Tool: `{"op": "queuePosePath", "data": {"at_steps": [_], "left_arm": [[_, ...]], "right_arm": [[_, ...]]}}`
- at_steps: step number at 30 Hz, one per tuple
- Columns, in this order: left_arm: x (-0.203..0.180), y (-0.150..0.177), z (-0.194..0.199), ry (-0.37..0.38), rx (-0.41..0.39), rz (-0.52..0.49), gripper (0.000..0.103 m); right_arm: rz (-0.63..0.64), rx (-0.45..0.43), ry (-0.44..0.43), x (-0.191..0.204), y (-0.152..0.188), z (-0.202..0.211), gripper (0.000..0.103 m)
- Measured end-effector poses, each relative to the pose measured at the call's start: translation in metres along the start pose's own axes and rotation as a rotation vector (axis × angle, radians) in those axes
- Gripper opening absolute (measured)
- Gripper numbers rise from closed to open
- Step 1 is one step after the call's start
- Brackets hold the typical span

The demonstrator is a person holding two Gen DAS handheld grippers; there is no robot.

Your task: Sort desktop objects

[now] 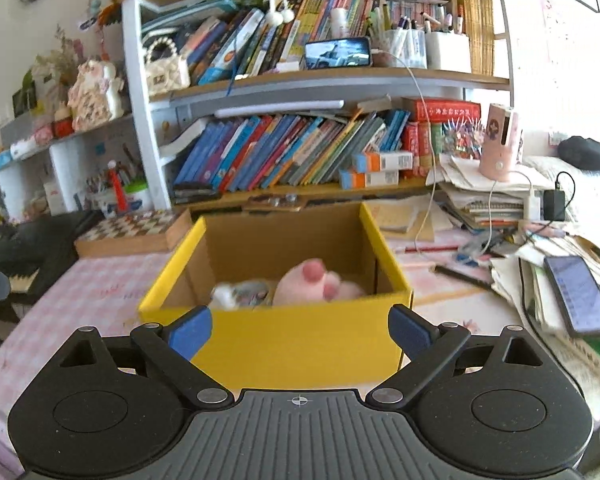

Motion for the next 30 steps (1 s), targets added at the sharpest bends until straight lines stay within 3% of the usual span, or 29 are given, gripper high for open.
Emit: {"op": "queuePosePath", "data": {"at_steps": [9, 17, 30], "left_arm": [[0.019, 0.036, 0.046, -0.036, 0.046, -0.025, 0.103], [0.024, 0.056, 0.076, 0.036, 0.085, -0.055, 0.103], [0.032, 0.072, 0.096, 0.04, 0.139, -0.089, 0.103]], "right_arm": [[0.006, 0.019, 0.001, 0.038, 0.035, 0.047, 0.097], [0.01, 0.04, 0.013, 0.058, 0.058, 0.077, 0.097], [0.023, 0.077, 0.003, 0.081, 0.08, 0.101, 0.097]]}}
Point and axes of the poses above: each gripper's, at about its wrist camera, not at the fingertips, and z roughly against the way its jaws point, x to its left, y to its underside, the point moved 5 cm from there along -z, roughly the way its jaws point, and after that the axes turned 2 degrees about -x, right-handed, at the moved point
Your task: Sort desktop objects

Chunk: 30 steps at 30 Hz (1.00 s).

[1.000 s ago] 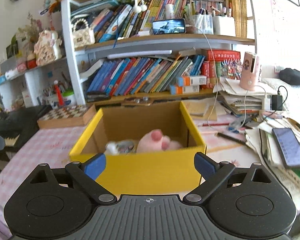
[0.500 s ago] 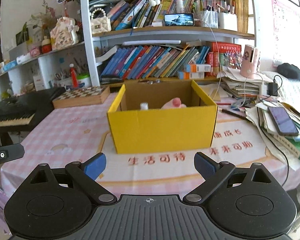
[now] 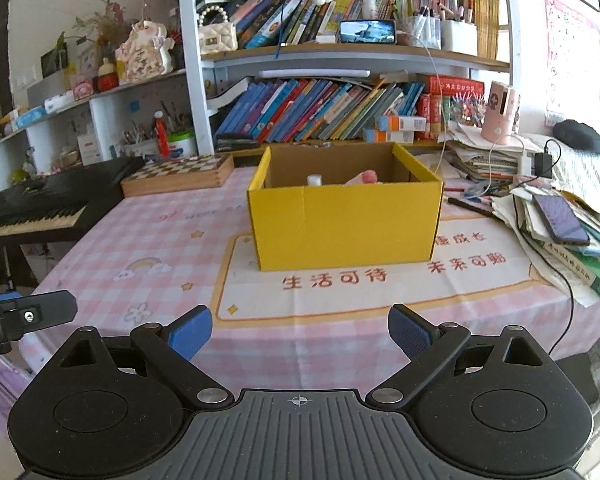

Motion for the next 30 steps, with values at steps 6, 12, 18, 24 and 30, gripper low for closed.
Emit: {"op": "queuePosePath", "data": {"at_steps": [6, 12, 18, 24, 30], "left_arm": [[0.006, 0.005, 0.004, -0.051, 0.01, 0.005, 0.103], [0.016, 0.009, 0.004, -0.03, 0.023, 0.073, 0.103], [0.015, 0.01, 0.002, -0.027, 0.034, 0.071, 0.103], [0.012, 0.01, 0.002, -0.038, 0.051, 0.053, 0.103], [0.012, 0.012, 0.001, -0.079, 0.072, 0.046, 0.103]], "right_arm": [[-0.006, 0.011, -0.001, 0.004, 0.006, 0.005, 0.097], [-0.009, 0.014, -0.001, 0.005, 0.009, 0.008, 0.097], [-0.008, 0.017, 0.0, 0.008, 0.01, 0.009, 0.097], [-0.008, 0.021, 0.001, 0.008, 0.01, 0.01, 0.097], [-0.01, 0.029, -0.001, 0.008, 0.011, 0.01, 0.097]]}}
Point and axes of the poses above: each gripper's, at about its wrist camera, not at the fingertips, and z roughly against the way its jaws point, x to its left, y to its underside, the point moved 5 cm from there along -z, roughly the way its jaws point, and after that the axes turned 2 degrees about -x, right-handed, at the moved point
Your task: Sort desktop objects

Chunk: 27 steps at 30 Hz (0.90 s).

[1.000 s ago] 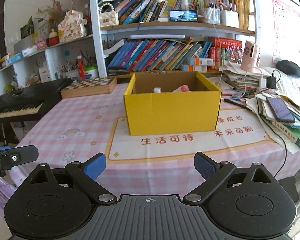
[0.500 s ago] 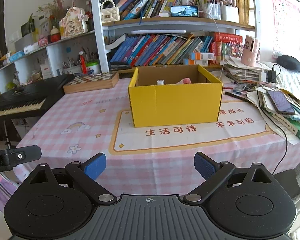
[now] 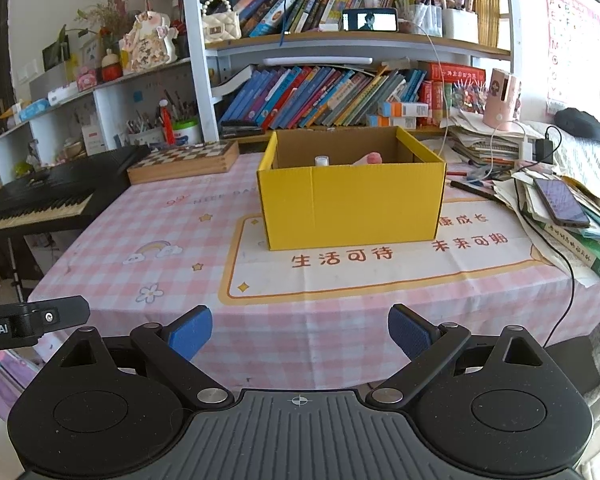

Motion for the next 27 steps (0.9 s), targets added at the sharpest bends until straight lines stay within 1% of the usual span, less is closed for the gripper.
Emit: {"op": "queuePosePath", "data": {"at_steps": [2, 7, 14, 22, 27], "left_arm": [[0.0, 0.0, 0.0, -0.017, 0.001, -0.013, 0.103], [-0.003, 0.0, 0.004, 0.03, -0.012, -0.019, 0.103], [-0.006, 0.002, 0.005, 0.057, -0.009, -0.028, 0.103], [0.002, 0.006, 0.001, 0.038, 0.021, 0.01, 0.103], [0.004, 0.007, -0.002, 0.019, 0.034, 0.008, 0.103]], "right_arm": [[-0.002, 0.002, 0.0, 0.0, 0.001, 0.0, 0.097], [-0.001, 0.001, 0.0, 0.001, 0.001, 0.0, 0.097], [0.005, 0.003, 0.0, 0.004, 0.003, 0.001, 0.097], [0.017, 0.022, -0.006, 0.01, 0.006, 0.0, 0.097], [0.022, 0.034, -0.011, 0.012, 0.007, -0.001, 0.097]]}}
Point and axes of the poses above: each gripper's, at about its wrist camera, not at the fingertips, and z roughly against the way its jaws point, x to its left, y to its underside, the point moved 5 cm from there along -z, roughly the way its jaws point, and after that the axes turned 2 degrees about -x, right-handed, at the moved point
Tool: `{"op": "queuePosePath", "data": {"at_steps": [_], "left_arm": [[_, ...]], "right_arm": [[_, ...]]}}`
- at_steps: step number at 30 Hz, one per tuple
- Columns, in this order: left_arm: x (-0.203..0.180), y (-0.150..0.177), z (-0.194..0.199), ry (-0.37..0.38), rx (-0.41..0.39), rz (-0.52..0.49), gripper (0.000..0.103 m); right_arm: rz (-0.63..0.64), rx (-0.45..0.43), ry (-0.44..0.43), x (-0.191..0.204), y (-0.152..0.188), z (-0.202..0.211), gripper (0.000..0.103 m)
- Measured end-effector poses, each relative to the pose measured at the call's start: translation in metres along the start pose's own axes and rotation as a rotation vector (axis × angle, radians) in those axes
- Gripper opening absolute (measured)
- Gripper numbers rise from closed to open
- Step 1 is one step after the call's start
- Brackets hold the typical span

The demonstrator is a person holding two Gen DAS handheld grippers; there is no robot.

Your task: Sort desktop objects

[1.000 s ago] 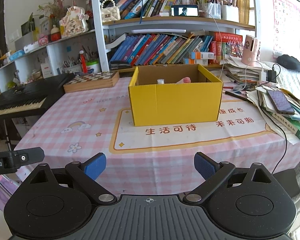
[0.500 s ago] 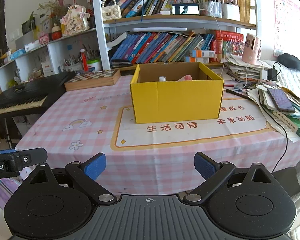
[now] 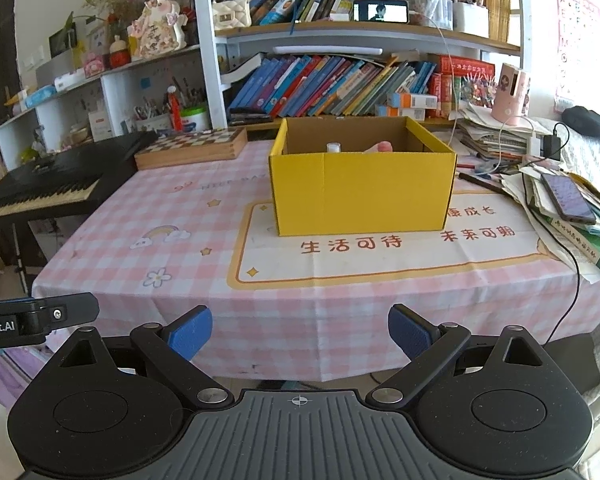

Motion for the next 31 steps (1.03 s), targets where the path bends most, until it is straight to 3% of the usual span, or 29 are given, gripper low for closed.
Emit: {"op": "queuePosePath", "data": {"at_steps": [31], "left_arm": [[0.006, 0.003, -0.013, -0.015, 0.044, 0.029, 0.103]], "right_arm": [[-0.002, 0.038, 0.006, 0.002, -0.001, -0.013, 0.097]]}}
Point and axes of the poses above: each gripper's, at about its wrist camera, not at the fingertips, and z roughly against the way its jaws point, x to its left, y to its underside, the point moved 5 cm from there along -z, roughly the way its jaws point, and after that the axes turned 2 degrees about -x, right-handed, at the moved point
